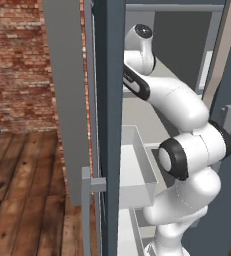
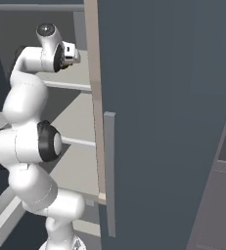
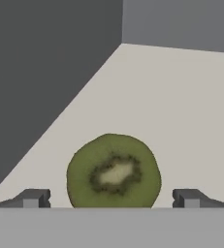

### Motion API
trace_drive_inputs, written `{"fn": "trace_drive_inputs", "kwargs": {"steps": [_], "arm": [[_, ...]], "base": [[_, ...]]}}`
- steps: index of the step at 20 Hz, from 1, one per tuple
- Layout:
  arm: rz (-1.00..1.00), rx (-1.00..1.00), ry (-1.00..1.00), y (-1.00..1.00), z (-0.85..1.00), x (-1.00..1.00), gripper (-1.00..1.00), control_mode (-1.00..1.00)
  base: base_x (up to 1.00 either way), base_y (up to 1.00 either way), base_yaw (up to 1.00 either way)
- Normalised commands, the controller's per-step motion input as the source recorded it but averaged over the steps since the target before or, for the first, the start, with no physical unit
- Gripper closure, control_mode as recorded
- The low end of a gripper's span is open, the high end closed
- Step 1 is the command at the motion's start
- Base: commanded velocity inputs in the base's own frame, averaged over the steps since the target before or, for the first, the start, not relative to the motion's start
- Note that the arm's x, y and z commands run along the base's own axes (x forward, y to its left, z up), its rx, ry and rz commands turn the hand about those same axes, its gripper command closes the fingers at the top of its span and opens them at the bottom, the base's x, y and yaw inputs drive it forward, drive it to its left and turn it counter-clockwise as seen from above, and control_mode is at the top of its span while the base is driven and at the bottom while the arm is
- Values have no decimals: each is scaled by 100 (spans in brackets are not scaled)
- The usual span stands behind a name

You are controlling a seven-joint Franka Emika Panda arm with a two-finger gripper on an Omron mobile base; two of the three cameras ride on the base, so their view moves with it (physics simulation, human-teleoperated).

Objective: Take the mango, orange, and kiwi from the freezer and place them in the bowl on the counter.

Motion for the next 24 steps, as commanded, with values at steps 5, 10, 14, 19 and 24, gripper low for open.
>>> {"fn": "trace_drive_inputs", "kwargs": {"steps": [5,10,14,19,24], "arm": [[0,0,0,6,-7,14,-100,-100],[0,0,0,0,-9,18,-100,-100],[0,0,0,0,-12,18,-100,-100],[0,0,0,15,-15,37,100,-100],[0,0,-1,0,-6,5,100,-100]], "base": [[0,0,0],[0,0,0],[0,0,0],[0,0,0],[0,0,0]]}}
